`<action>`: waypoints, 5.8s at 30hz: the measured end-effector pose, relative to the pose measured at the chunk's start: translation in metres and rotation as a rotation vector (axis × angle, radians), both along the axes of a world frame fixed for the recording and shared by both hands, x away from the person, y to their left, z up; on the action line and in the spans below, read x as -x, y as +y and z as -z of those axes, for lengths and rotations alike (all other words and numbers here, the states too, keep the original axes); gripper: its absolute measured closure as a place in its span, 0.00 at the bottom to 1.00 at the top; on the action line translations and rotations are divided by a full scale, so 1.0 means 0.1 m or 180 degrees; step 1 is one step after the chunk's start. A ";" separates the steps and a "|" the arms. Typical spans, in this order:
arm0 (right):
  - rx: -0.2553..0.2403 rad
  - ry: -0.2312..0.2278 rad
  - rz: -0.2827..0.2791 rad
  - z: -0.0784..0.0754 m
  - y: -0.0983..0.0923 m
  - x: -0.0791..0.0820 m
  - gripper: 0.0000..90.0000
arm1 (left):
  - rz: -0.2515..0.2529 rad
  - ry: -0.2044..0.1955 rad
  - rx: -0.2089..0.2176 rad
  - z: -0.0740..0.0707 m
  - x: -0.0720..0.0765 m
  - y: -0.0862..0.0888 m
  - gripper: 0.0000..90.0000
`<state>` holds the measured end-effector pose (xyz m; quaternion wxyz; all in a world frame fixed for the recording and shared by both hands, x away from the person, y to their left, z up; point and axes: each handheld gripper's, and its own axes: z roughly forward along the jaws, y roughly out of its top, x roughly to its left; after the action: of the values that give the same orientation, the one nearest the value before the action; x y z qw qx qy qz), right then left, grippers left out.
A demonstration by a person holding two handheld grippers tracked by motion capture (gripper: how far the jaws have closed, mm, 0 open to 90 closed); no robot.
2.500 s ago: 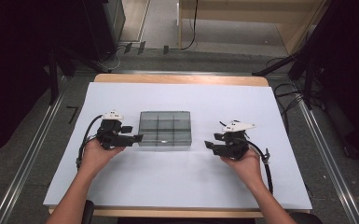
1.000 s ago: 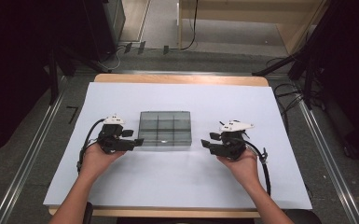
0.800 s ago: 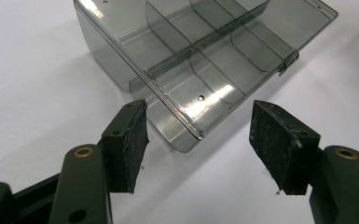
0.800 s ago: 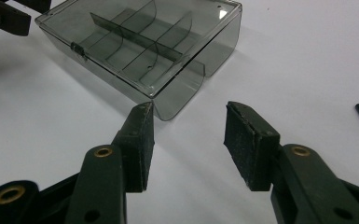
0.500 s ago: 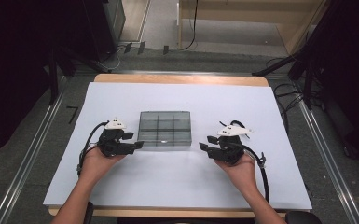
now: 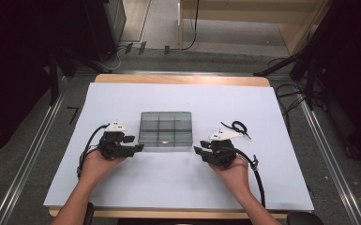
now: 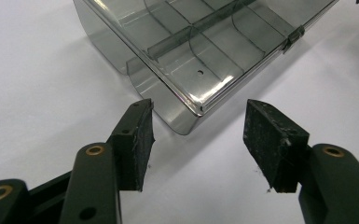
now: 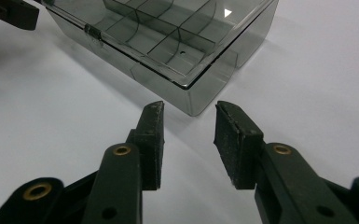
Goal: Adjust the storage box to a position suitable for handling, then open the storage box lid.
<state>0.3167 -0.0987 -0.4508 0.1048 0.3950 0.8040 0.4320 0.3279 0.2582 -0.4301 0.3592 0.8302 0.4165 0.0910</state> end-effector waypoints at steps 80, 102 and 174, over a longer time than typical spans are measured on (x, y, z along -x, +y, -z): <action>0.0037 -0.0034 -0.0020 0.05 0.18 -0.12 0.89 | -0.0029 0.0171 0.0001 0.03 -0.05 0.00 0.80; -0.0006 -0.0061 -0.0009 0.03 0.19 -0.12 0.89 | -0.0058 0.0086 0.0047 -0.03 -0.05 0.00 0.80; 0.0002 -0.0224 -0.0039 -0.33 0.24 -0.38 0.70 | -0.0206 -0.0093 0.0111 -0.35 -0.32 -0.05 0.50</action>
<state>0.3546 -0.0747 -0.4175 0.1305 0.3746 0.8024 0.4459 0.3600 0.2535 -0.3956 0.3764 0.8086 0.4393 0.1074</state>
